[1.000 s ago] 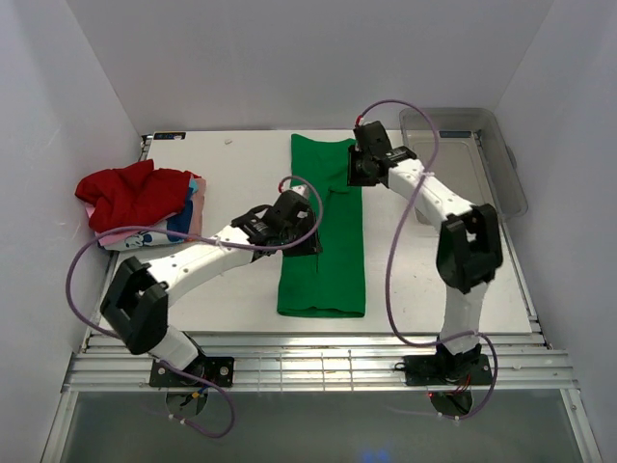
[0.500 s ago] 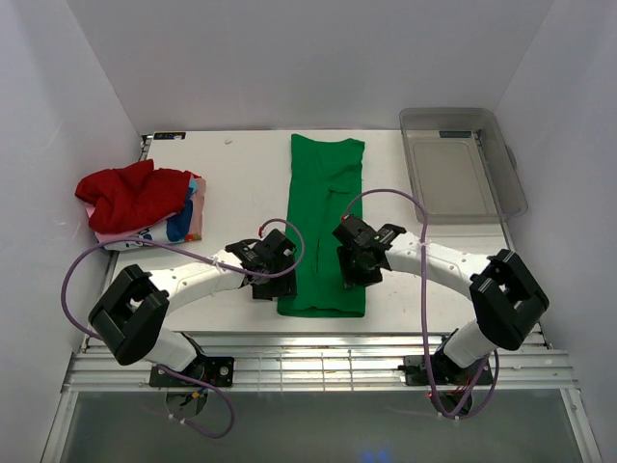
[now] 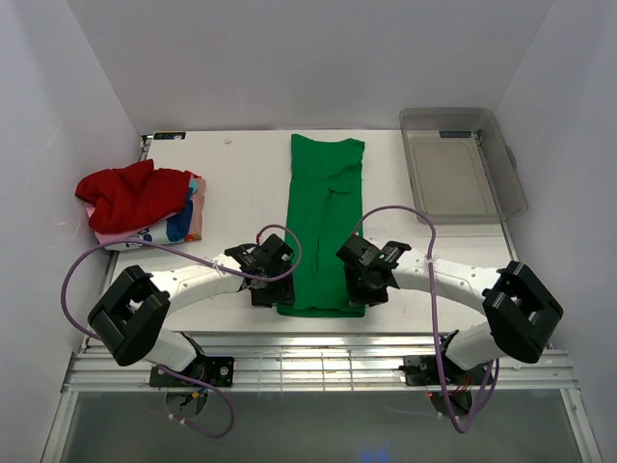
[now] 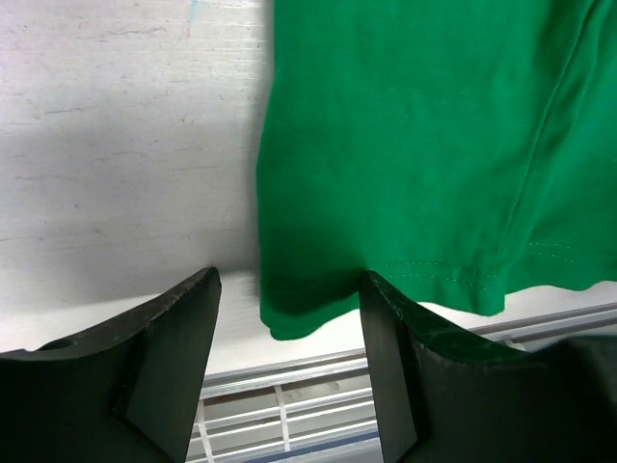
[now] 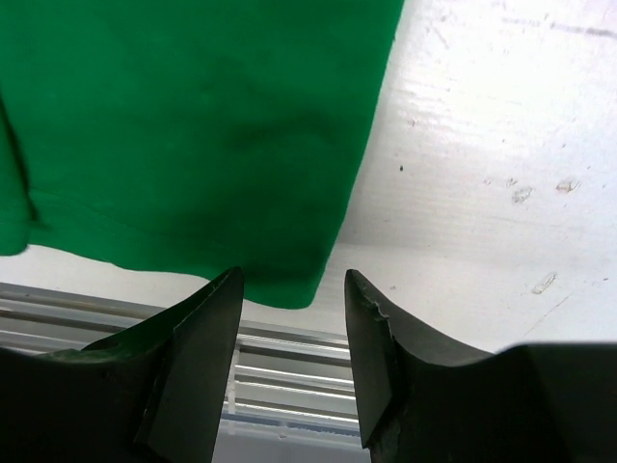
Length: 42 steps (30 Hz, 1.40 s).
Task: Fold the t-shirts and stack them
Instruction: Fold the tshirt
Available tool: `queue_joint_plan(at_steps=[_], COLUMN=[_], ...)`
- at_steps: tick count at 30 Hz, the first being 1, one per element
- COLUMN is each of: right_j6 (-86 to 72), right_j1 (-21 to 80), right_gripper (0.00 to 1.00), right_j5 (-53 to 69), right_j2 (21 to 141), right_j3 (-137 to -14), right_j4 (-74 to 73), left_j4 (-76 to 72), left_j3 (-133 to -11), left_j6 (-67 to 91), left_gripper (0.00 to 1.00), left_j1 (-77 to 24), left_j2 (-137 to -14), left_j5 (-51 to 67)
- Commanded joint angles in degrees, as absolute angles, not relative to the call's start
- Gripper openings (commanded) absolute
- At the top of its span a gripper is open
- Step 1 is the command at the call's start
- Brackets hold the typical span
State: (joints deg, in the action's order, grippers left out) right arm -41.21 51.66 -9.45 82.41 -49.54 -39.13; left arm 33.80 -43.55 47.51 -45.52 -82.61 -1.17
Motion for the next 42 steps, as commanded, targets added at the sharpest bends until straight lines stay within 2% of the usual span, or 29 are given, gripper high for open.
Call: queue_joint_plan(at_steps=[1,8,21,25,26,27,28,29,30,33,36,42], right_j6=[-44.3,-44.9,-44.4,-44.0,-44.1,-44.2,-44.1,-43.9,-43.7,-43.0,-43.8,-47.5], right_j1=[52.4,52.5,52.6,52.6,52.6,52.7,52.7,52.8,52.8,53.2,54.8,60.5], right_gripper=[0.53,0.52,0.48,0.36,0.30,0.26,0.22,0.10,0.08,0.08,0.08,0.08], right_j5=[-10.1,-9.6,-6.5,-6.2,-6.2,-6.2,-6.2,-6.5,-6.7,-7.0,-7.6,-6.9], right_j2=[80.2,80.2,81.0,81.7,81.8,82.1,82.4,82.5,82.7,83.2,82.7,78.6], right_j3=[-47.4,-44.2,-41.7,-41.3,-41.1,-40.8,-40.6,-40.4,-40.3,-40.2,-39.8,-39.0], right_j4=[-39.2,-36.0,-30.8,-30.2,-30.1,-30.0,-30.0,-30.0,-30.1,-31.5,-33.8,-38.7], left_j4=[32.3,31.1,32.7,33.7,34.0,34.1,34.2,34.2,34.2,34.3,34.4,35.9], left_j3=[-42.5,-41.8,-41.0,-41.1,-41.2,-41.3,-41.3,-41.3,-41.2,-40.8,-40.1,-39.2], left_j6=[48.5,48.8,49.3,49.6,49.6,49.5,49.6,49.6,49.3,49.0,49.1,50.6], left_gripper=[0.70,0.68,0.52,0.40,0.35,0.27,0.24,0.20,0.13,0.03,0.00,0.00], left_j1=[-45.7,-45.7,-46.1,-46.3,-46.3,-46.2,-46.4,-46.4,-46.5,-47.2,-48.6,-51.5], left_j2=[-80.4,-81.0,-83.2,-84.0,-84.1,-84.2,-84.6,-84.7,-85.0,-85.5,-85.1,-82.7], left_j5=[-0.2,-0.1,1.8,1.3,1.1,1.1,1.0,1.1,1.1,1.3,1.6,3.2])
